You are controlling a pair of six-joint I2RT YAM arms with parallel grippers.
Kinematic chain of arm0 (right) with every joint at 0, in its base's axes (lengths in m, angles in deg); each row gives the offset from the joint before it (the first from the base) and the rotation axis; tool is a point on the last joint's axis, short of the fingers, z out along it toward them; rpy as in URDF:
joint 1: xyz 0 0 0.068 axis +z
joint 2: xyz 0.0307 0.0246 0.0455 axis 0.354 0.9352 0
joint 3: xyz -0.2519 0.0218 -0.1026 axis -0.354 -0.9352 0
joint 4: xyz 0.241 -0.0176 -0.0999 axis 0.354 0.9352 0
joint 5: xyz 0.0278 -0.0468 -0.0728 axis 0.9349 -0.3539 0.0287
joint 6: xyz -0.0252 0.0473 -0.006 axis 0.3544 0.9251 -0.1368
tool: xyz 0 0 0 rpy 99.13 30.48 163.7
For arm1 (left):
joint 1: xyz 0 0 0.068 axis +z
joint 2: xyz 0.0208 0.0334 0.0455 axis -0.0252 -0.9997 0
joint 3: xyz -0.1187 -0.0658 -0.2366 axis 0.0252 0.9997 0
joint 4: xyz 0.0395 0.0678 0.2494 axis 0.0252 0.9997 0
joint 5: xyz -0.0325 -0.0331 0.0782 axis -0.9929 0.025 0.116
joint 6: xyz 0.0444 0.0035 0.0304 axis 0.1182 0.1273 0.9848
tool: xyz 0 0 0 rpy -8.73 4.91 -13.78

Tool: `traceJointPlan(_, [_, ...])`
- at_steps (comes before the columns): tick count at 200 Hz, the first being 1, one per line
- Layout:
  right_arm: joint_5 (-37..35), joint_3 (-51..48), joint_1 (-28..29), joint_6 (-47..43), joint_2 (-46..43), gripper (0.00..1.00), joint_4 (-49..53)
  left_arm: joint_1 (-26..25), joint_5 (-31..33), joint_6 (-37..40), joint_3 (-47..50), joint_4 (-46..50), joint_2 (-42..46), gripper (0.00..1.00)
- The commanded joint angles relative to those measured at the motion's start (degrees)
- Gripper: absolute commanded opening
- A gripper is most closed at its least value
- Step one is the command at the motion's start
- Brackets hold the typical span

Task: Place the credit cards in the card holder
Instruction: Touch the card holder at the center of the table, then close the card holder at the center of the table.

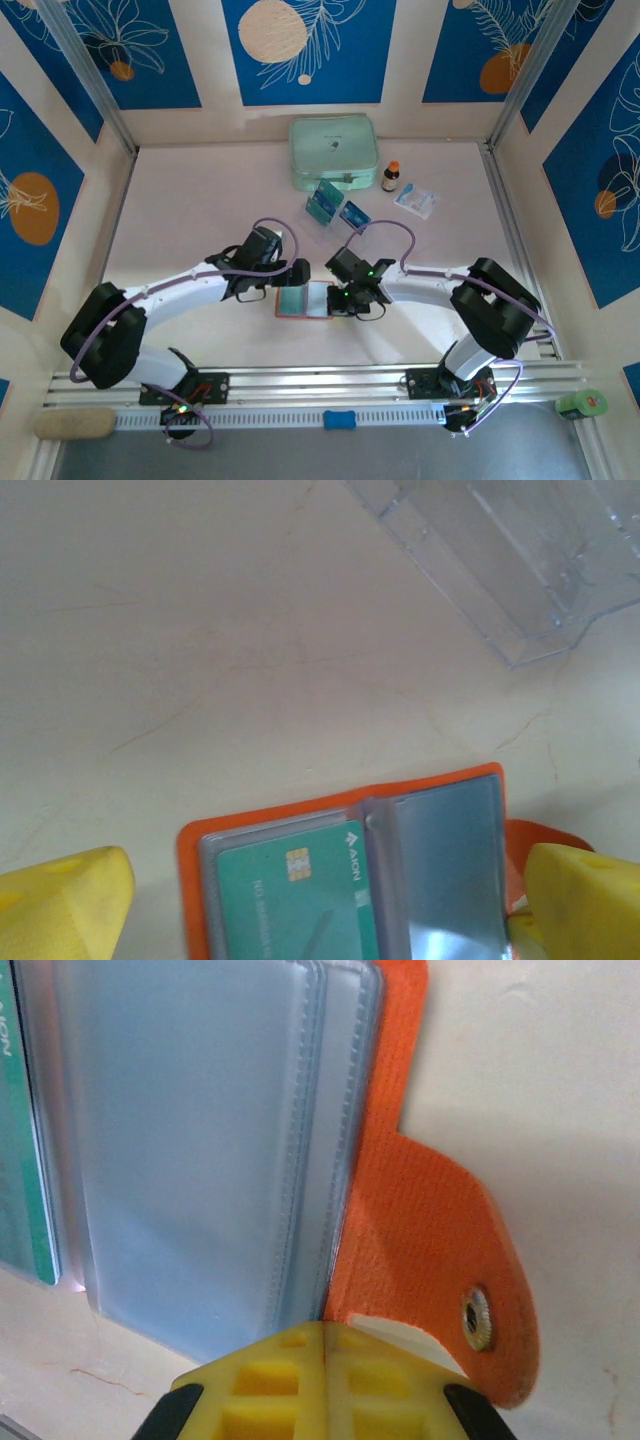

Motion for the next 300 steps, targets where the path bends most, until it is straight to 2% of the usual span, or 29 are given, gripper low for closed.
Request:
traceJointPlan(1, [-1.40,-2.65,-0.30,-0.84,1.19,0.00,0.84,0.62,-2.00,-1.43,1.20,-2.25,-1.33,1.00])
traceJointPlan(75, [-1.39,0.41,-0.28,-1.82,-5.28,0.00,5.31,0.62,-1.11,-2.27,2.44,-2.69,-1.11,1.00])
traceJointPlan(121, [-0.82,3.70,0.33,-1.87,-8.25,0.00,6.72,0.65,1.62,-2.26,2.68,-0.95,1.09,1.00])
traceJointPlan(196, [0.00,6.26,0.95,-1.59,-1.58,0.00,3.92,0.93,4.53,-2.80,3.25,1.10,3.74,1.00])
traceJointPlan(241, [-0.34,2.88,-0.08,-1.49,1.86,0.00,1.53,1.02,3.33,-2.61,3.27,0.69,3.26,1.00])
traceJointPlan(300, [0.68,-1.24,-1.25,-1.02,4.92,0.00,-1.42,0.97,-1.43,-2.18,2.90,-1.77,-0.42,1.00])
